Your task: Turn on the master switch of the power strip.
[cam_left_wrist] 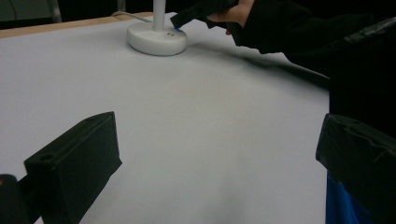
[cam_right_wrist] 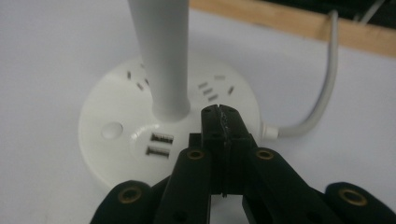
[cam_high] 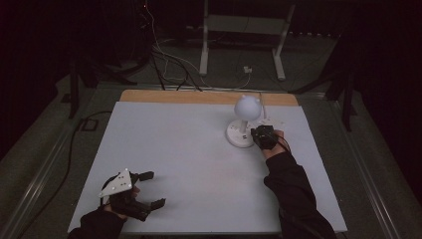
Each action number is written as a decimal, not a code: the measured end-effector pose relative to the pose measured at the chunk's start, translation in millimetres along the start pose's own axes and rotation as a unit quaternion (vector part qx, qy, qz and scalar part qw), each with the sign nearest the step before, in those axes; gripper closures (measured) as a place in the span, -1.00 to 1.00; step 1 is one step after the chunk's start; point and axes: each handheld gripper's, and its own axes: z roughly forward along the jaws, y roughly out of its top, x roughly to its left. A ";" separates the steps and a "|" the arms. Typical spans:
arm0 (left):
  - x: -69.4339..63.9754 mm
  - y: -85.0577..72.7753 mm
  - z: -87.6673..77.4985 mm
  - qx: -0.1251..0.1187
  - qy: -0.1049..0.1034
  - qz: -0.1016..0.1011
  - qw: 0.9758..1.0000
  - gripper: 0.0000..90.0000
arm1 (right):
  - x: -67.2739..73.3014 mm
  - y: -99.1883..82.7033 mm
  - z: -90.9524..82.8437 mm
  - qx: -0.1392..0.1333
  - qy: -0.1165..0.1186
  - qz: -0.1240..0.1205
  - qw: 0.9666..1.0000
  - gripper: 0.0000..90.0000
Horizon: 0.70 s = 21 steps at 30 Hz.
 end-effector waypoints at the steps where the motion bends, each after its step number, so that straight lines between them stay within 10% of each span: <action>1: 0.4 0.0 0.0 -0.001 0.000 -0.001 1.000 -1.00 | -1.3 0.7 -2.4 -0.014 0.005 0.008 1.000 1.00; 21: -0.9 0.7 0.0 -0.001 0.001 0.002 1.000 -1.00 | -4.5 8.0 -20.9 -0.006 0.027 0.009 1.000 0.94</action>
